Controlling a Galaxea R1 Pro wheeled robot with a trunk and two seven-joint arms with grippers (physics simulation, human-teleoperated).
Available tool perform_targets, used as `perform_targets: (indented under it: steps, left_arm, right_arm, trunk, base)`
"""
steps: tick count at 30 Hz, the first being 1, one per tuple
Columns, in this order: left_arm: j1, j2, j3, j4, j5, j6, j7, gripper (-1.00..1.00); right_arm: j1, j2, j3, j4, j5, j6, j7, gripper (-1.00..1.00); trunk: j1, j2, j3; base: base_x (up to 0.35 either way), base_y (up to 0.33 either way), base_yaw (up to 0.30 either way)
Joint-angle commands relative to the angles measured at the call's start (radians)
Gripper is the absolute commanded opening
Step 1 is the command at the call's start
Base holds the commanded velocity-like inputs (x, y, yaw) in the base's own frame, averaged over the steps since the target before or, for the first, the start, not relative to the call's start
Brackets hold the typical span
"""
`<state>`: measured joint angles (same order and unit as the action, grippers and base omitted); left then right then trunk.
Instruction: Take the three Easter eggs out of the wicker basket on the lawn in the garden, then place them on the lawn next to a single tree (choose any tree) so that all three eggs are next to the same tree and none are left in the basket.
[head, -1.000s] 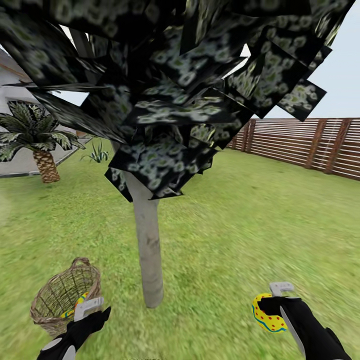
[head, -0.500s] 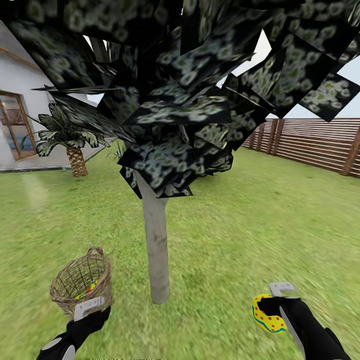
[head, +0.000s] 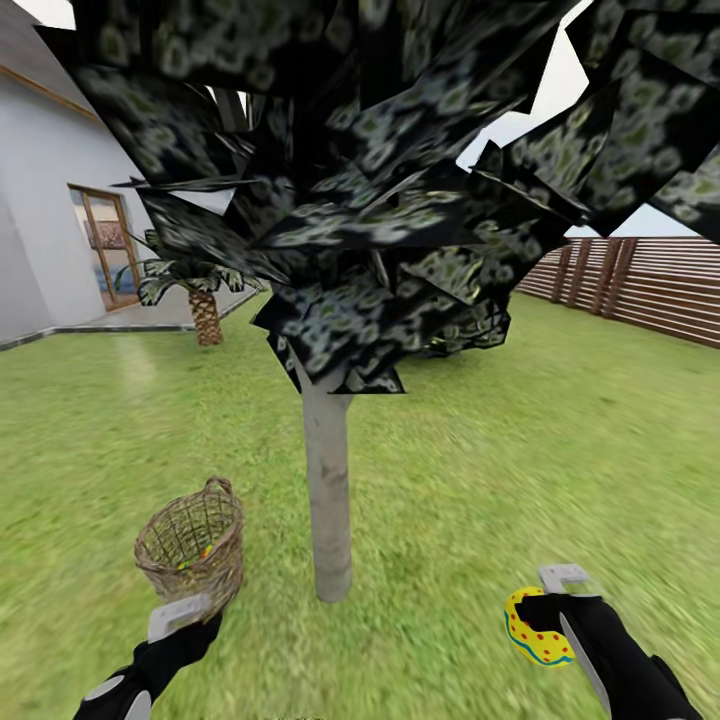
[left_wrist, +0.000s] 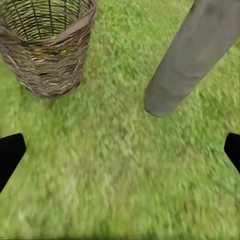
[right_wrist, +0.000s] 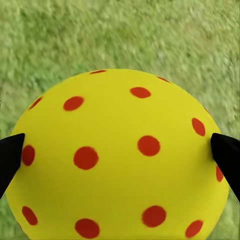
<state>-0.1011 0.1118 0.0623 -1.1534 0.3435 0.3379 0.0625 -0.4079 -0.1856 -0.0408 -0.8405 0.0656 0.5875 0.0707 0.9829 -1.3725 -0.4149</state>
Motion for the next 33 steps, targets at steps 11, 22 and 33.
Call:
perform_targets:
  steps: [11, 22, 33]
  left_arm:
    - [-0.001, -0.001, -0.001, 0.001, 0.009, 0.006, 0.007, 1.0]
    - [-0.001, -0.003, -0.001, 0.003, 0.009, 0.006, 0.007, 1.0]
    - [-0.001, -0.002, -0.001, 0.004, 0.009, 0.006, 0.007, 1.0]
  right_arm:
    - [0.0, 0.001, -0.001, -0.002, 0.007, 0.006, 0.007, -1.0]
    - [0.0, 0.0, -0.001, -0.002, 0.007, 0.006, 0.007, -1.0]
    - [0.0, 0.001, -0.001, -0.002, 0.007, 0.005, 0.007, -1.0]
  trunk:
    - [0.0, -0.001, -0.001]
    - [0.0, -0.001, -0.001]
    - [0.0, -0.001, -0.001]
  base:
    - [0.0, -0.293, 0.291]
    - [0.0, -0.293, 0.273]
    - [0.0, -0.294, 0.084]
